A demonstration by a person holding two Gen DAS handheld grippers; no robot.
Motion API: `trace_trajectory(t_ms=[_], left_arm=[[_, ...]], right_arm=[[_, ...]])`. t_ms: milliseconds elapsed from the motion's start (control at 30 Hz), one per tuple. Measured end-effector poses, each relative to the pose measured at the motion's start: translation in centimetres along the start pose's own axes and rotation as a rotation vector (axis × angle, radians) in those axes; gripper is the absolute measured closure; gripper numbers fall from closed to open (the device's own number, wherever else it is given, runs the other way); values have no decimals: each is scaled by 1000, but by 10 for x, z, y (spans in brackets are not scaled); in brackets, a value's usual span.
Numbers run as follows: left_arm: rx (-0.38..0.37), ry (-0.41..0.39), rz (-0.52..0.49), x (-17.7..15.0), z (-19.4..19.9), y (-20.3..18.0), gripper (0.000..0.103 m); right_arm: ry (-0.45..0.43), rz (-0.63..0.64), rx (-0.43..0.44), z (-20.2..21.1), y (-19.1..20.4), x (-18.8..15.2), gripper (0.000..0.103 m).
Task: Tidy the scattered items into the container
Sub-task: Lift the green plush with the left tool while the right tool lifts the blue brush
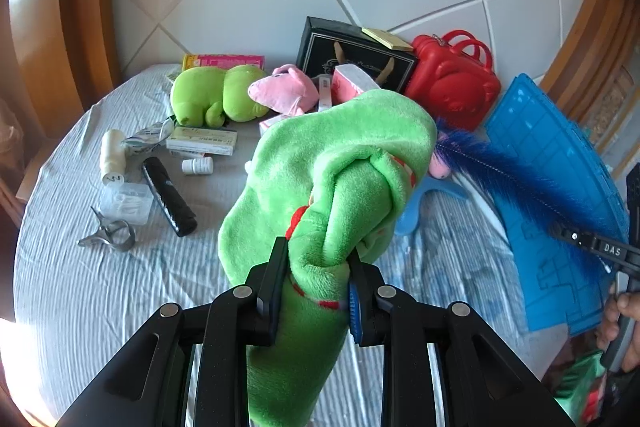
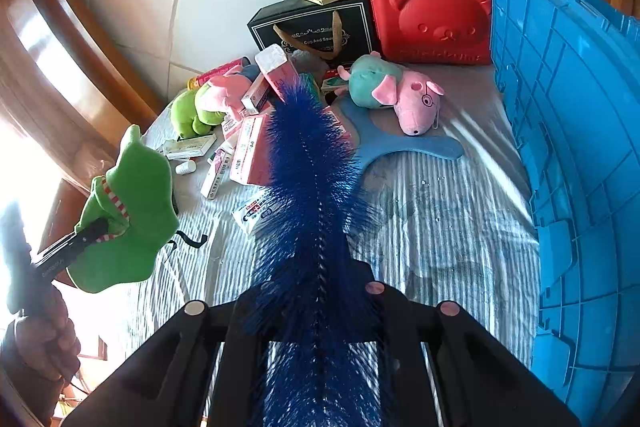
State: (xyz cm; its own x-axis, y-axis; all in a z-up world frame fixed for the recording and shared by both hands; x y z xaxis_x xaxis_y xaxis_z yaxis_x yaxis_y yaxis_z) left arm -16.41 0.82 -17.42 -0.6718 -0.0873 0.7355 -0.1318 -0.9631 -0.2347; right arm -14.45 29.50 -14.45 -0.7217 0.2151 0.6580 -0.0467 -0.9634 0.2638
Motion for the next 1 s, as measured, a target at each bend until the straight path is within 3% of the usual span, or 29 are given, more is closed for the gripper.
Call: trace_trajectory(t_ms=[500, 1000], left_arm=[[19, -55, -22, 33, 28, -41, 79], [-33, -115, -76, 69, 35, -150, 79]], right_arm=[[-134, -5, 60, 82, -15, 26, 92], [-244, 2, 81, 154, -65, 53, 92]])
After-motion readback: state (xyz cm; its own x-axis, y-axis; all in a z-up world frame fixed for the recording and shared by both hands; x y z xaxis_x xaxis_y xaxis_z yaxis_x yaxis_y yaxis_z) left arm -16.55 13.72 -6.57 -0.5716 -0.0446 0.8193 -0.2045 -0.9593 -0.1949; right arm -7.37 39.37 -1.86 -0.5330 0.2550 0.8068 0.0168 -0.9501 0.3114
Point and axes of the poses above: each gripper's, at about its wrist camera, not at the fingertips, and z roughly against the way its jaws point, y to its left, x to its top, the point moved 4 cm from there along -z, roughly the way its jaws point, and after that the axes turned 11 degrees about -y, right-handed, at the moved point
